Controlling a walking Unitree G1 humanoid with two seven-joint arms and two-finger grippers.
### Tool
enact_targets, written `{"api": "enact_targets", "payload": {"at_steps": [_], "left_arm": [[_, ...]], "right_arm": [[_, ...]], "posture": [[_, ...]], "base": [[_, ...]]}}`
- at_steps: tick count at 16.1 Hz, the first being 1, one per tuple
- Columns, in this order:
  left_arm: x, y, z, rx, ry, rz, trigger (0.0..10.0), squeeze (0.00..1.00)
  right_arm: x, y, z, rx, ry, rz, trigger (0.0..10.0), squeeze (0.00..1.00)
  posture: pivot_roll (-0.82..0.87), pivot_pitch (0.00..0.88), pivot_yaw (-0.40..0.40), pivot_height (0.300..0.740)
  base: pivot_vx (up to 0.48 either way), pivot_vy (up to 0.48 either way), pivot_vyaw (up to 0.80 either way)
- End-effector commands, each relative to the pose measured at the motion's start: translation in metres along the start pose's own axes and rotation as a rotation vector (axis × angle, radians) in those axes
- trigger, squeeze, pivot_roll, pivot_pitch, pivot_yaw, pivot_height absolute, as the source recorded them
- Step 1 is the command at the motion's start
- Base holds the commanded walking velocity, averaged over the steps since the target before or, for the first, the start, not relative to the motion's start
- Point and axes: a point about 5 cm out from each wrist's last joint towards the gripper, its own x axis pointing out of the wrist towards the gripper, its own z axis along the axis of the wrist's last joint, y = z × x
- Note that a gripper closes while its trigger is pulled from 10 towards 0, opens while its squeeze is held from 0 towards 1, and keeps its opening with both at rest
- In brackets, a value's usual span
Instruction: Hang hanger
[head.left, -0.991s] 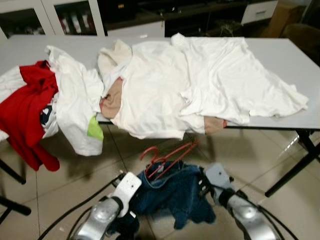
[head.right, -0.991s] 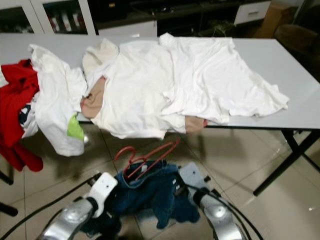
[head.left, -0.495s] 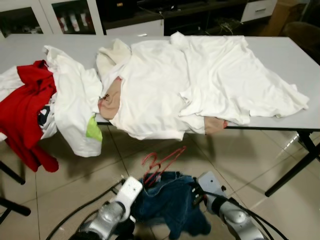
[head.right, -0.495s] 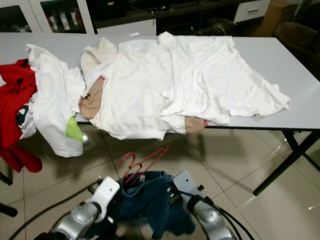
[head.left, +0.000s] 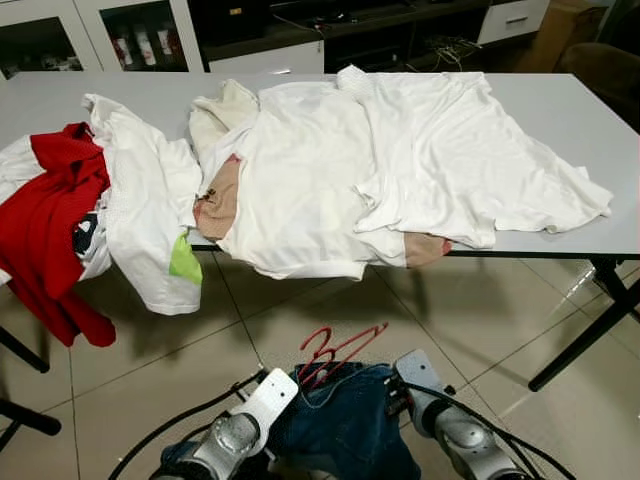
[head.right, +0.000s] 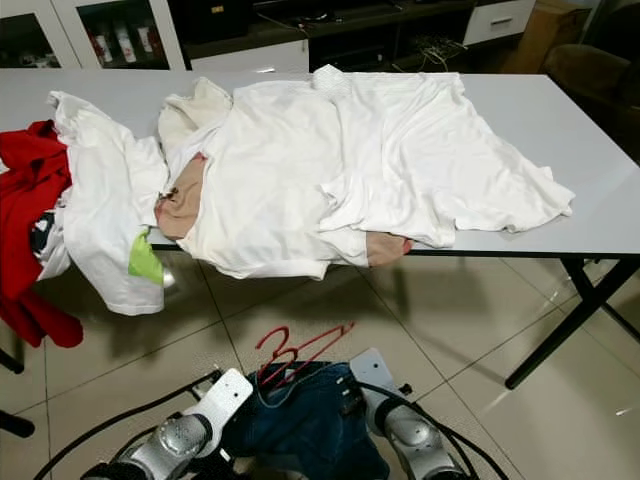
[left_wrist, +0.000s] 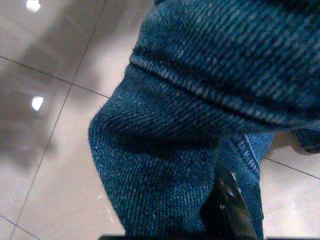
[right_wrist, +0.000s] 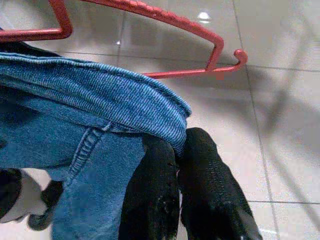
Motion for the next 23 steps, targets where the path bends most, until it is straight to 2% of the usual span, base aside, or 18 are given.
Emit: {"api": "enact_targets", "payload": {"at_steps": [1,5,10,12,15,17,19,23], "left_arm": [[-0.006,0.012,-0.023,-0.003,0.09,0.057,10.0,0.0],[-0.009,0.014,-0.03,-0.02,0.112,0.077,10.0,0.0],[-0.008,0.01,-0.028,-0.042,0.097,0.081,10.0,0.0],[-0.007,0.009,-0.024,-0.073,0.075,0.095,10.0,0.0],[-0.006,0.01,-0.021,-0.065,0.07,0.104,10.0,0.0],[-0.005,0.01,-0.02,-0.061,0.067,0.108,10.0,0.0],[-0.005,0.01,-0.019,-0.052,0.065,0.108,10.0,0.0],[-0.003,0.006,-0.014,0.007,0.067,0.069,10.0,0.0]], "right_arm": [[-0.002,-0.017,0.005,-0.001,-0.033,-0.113,10.0,0.0],[-0.003,-0.016,0.001,0.006,-0.029,-0.115,10.0,0.0],[-0.005,-0.007,-0.015,0.046,0.07,-0.045,10.0,0.0],[-0.007,-0.001,-0.029,0.141,0.175,-0.001,10.0,0.0],[-0.021,0.002,-0.059,0.136,0.407,0.019,10.0,0.0],[-0.026,-0.003,-0.067,0.167,0.458,-0.015,10.0,0.0],[-0.029,-0.008,-0.07,0.187,0.477,-0.035,10.0,0.0],[-0.028,-0.014,-0.066,0.194,0.437,-0.122,10.0,0.0]], "posture": [[0.0,0.0,0.059,0.74],[0.01,0.0,0.054,0.74],[0.0,0.0,0.053,0.74],[0.0,0.0,0.053,0.74],[-0.01,0.0,0.056,0.74],[-0.02,0.0,0.059,0.74],[-0.04,0.0,0.069,0.74],[-0.06,0.0,0.084,0.74]], "base": [[0.0,0.0,0.0],[0.0,0.0,0.0],[0.0,0.0,0.0],[0.0,0.0,0.0],[0.0,0.0,0.0],[0.0,0.0,0.0],[0.0,0.0,0.0],[0.0,0.0,0.0]]}}
